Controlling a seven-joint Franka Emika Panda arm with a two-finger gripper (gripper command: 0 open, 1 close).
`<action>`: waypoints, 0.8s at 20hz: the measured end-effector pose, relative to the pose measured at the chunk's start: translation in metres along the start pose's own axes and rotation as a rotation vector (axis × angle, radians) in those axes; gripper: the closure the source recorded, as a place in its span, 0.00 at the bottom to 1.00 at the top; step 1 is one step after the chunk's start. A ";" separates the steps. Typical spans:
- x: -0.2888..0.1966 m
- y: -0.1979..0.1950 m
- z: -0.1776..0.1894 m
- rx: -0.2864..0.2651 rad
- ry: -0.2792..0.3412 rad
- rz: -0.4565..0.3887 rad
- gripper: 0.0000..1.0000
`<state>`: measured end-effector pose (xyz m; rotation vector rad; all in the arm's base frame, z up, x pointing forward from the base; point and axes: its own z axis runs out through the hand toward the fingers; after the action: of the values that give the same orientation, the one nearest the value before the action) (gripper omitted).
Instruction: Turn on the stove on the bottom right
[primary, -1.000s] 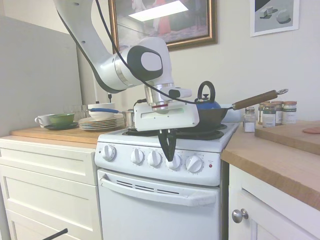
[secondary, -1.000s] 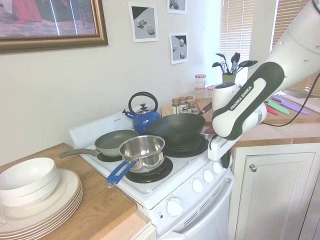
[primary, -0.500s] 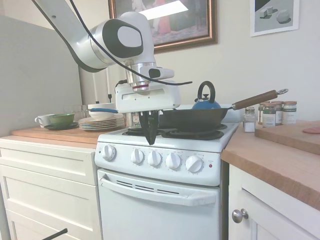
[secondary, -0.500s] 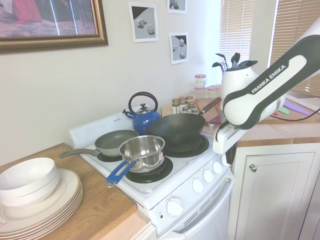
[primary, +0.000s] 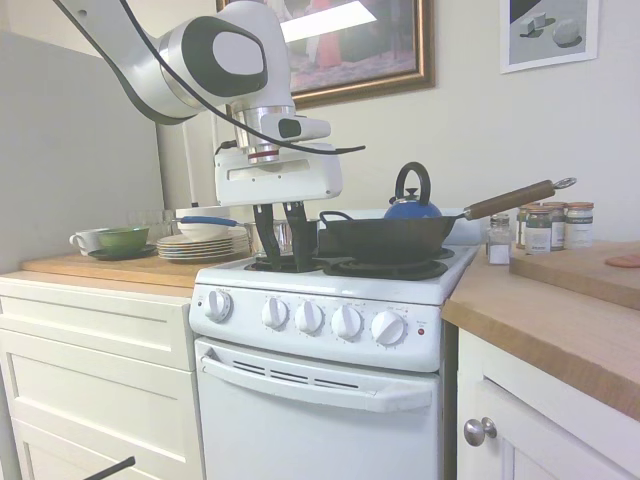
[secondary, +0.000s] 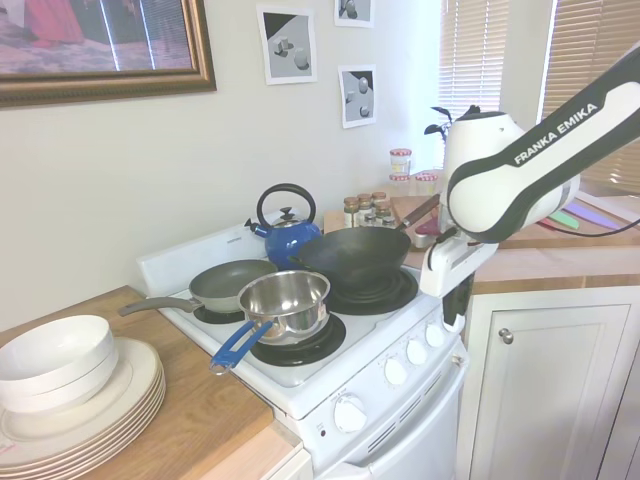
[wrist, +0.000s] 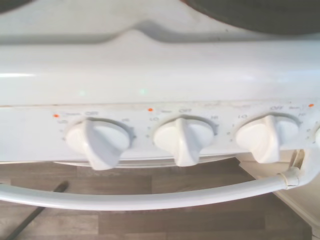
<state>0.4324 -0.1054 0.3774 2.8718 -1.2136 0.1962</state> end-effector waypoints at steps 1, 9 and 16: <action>-0.001 0.000 -0.003 0.004 0.000 0.002 0.00; -0.007 0.005 -0.018 0.024 0.005 0.017 0.00; -0.008 0.004 -0.019 0.028 0.001 0.023 0.00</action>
<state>0.4220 -0.1018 0.3950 2.8825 -1.2537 0.2172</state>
